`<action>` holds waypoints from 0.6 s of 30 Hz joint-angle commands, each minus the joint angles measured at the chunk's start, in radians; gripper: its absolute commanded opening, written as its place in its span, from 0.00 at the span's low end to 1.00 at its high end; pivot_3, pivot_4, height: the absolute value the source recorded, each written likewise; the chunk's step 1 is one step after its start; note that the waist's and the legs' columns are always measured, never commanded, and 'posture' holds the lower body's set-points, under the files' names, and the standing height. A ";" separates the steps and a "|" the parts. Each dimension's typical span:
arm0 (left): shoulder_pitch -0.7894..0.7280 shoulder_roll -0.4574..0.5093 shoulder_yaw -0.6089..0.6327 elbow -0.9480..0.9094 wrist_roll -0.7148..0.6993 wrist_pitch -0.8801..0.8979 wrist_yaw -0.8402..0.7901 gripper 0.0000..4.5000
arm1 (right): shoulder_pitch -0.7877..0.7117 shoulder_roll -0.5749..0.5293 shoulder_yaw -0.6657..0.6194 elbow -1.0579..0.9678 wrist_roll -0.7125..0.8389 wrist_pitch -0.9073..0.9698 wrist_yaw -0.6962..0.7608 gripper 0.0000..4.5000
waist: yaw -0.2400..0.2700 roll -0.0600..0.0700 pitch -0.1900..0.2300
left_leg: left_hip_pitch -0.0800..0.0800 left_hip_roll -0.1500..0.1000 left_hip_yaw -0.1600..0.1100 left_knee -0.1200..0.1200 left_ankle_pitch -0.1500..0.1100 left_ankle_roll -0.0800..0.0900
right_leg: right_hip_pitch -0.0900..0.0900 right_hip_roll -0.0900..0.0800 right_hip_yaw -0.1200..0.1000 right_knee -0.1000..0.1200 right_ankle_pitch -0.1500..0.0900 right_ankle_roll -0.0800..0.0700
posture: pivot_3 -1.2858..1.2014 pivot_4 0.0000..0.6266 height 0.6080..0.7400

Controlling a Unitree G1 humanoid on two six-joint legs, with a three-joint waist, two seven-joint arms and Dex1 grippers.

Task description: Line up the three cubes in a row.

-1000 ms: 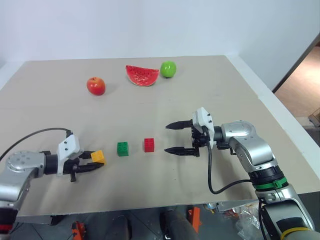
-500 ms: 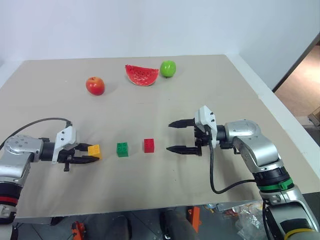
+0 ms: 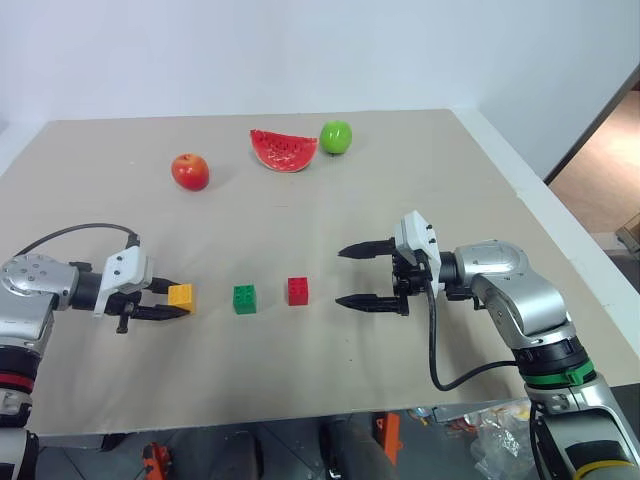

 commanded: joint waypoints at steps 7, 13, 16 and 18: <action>-0.004 0.006 -0.007 0.040 0.018 -0.057 -0.023 0.30 | -0.027 0.006 0.000 -0.013 -0.003 -0.025 0.014 1.00 | 0.000 0.000 0.000 | 0.000 0.000 0.000 0.000 0.000 0.000 | 0.000 0.000 0.000 0.000 0.000 0.000 | 0.52 0.24 1.00; -0.018 -0.005 -0.019 0.070 0.029 -0.079 -0.015 0.30 | -0.016 0.004 0.002 -0.018 -0.003 -0.024 0.011 1.00 | 0.000 0.000 0.000 | 0.000 0.000 0.000 0.000 0.000 0.000 | 0.000 0.000 0.000 0.000 0.000 0.000 | 0.52 0.24 1.00; -0.024 -0.012 -0.025 0.079 0.032 -0.088 -0.019 0.30 | -0.012 0.002 0.001 -0.020 -0.004 -0.024 0.009 1.00 | 0.000 0.000 0.000 | 0.001 0.000 0.000 0.000 0.000 0.000 | 0.000 0.000 0.000 0.001 0.000 0.000 | 0.52 0.24 1.00; -0.025 -0.014 -0.031 0.083 0.037 -0.094 -0.028 0.30 | -0.011 0.001 0.001 -0.021 -0.005 -0.024 0.009 1.00 | 0.001 0.000 0.000 | 0.001 0.000 0.000 0.000 0.000 0.000 | 0.000 0.000 0.000 0.001 0.001 0.000 | 0.52 0.24 1.00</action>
